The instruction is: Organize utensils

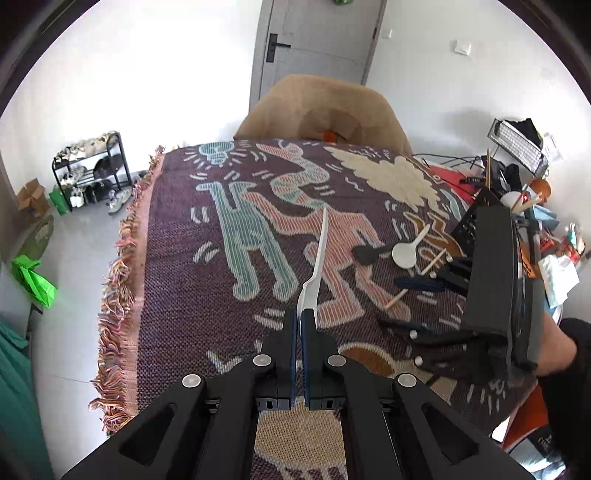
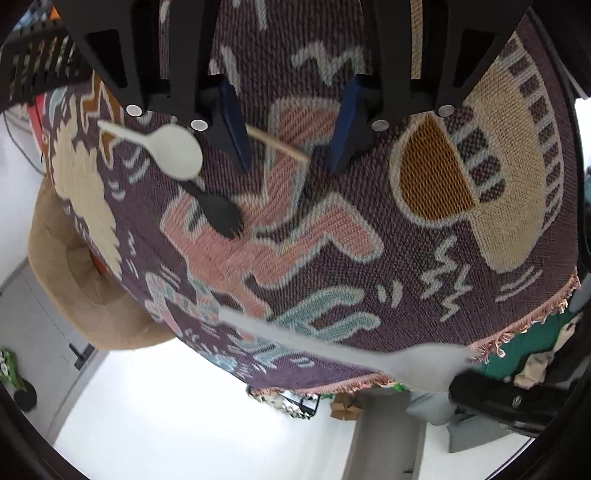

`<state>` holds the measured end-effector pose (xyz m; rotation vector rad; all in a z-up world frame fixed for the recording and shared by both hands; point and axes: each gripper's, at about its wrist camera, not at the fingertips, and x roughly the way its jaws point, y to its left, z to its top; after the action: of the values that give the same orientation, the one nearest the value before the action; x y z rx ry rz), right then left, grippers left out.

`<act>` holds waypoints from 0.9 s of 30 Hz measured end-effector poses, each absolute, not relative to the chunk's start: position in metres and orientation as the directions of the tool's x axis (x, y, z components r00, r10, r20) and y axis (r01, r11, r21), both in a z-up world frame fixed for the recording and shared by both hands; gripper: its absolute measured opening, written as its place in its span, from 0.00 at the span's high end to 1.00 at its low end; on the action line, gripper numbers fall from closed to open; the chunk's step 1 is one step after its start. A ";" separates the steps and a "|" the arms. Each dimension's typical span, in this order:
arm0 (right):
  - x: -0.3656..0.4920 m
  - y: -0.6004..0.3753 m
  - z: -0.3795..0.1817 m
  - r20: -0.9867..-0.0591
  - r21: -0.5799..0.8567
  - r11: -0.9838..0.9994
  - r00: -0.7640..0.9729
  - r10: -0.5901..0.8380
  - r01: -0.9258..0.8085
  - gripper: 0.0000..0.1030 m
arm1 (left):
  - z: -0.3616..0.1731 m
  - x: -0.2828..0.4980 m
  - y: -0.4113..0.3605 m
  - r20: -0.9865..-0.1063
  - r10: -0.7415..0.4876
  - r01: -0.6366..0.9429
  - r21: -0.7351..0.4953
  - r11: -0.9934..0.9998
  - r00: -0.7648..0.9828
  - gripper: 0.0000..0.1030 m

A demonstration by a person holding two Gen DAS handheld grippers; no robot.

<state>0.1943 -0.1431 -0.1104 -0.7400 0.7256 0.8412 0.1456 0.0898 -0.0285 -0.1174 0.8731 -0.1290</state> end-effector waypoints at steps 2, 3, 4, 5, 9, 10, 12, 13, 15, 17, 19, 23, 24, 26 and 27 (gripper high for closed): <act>0.195 -0.140 -0.111 -0.811 -0.267 0.443 0.448 0.377 -0.856 0.96 | -0.030 0.144 0.092 -0.757 -0.162 0.066 -0.155 0.986 0.633 0.99; 0.195 -0.138 -0.111 -0.812 -0.275 0.438 0.451 0.370 -0.856 0.97 | -0.030 0.143 0.093 -0.757 -0.163 0.066 -0.157 0.985 0.633 0.99; 0.193 -0.138 -0.109 -0.805 -0.290 0.438 0.464 0.368 -0.851 0.97 | -0.030 0.143 0.094 -0.755 -0.165 0.065 -0.161 0.985 0.635 0.99; 0.193 -0.140 -0.105 -0.799 -0.285 0.444 0.467 0.380 -0.850 0.98 | -0.029 0.142 0.095 -0.753 -0.166 0.065 -0.162 0.985 0.636 0.98; 0.199 -0.159 -0.079 -0.757 -0.223 0.513 0.479 0.445 -0.829 0.99 | -0.021 0.139 0.096 -0.742 -0.163 0.068 -0.156 0.985 0.650 0.99; 0.201 -0.164 -0.072 -0.744 -0.210 0.533 0.488 0.457 -0.820 0.99 | -0.018 0.138 0.095 -0.738 -0.160 0.071 -0.150 0.986 0.655 0.99; 0.206 -0.182 -0.049 -0.704 -0.168 0.582 0.510 0.494 -0.795 0.99 | -0.014 0.138 0.092 -0.732 -0.161 0.079 -0.145 0.986 0.663 0.99; 0.208 -0.193 -0.037 -0.682 -0.143 0.606 0.522 0.512 -0.782 0.99 | -0.011 0.138 0.090 -0.729 -0.160 0.085 -0.139 0.987 0.665 0.98; 0.213 -0.212 -0.021 -0.646 -0.115 0.645 0.550 0.529 -0.755 0.99 | -0.006 0.139 0.084 -0.725 -0.159 0.101 -0.123 0.987 0.670 0.98; 0.219 -0.234 -0.003 -0.608 -0.085 0.688 0.585 0.537 -0.720 0.99 | -0.002 0.139 0.078 -0.721 -0.158 0.115 -0.109 0.987 0.674 0.98; 0.224 -0.256 0.011 -0.577 -0.066 0.725 0.619 0.532 -0.685 0.99 | 0.003 0.139 0.071 -0.716 -0.161 0.132 -0.097 0.987 0.679 0.98; 0.234 -0.291 0.025 -0.539 -0.027 0.775 0.662 0.521 -0.632 0.99 | 0.014 0.142 0.056 -0.704 -0.166 0.156 -0.078 0.985 0.690 0.98; 0.235 -0.300 0.029 -0.526 -0.014 0.786 0.673 0.520 -0.618 0.99 | 0.016 0.144 0.053 -0.701 -0.169 0.162 -0.077 0.984 0.693 0.98; 0.235 -0.315 0.038 -0.503 -0.001 0.800 0.692 0.518 -0.600 0.99 | 0.022 0.146 0.045 -0.694 -0.178 0.177 -0.074 0.981 0.697 0.98; 0.233 -0.321 0.043 -0.490 0.004 0.804 0.700 0.520 -0.595 0.99 | 0.026 0.147 0.040 -0.691 -0.183 0.186 -0.071 0.980 0.700 0.98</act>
<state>0.2332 -0.3211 0.0427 -0.1594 0.4956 0.6235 0.1468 0.0399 0.0258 0.0045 0.7690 -0.2052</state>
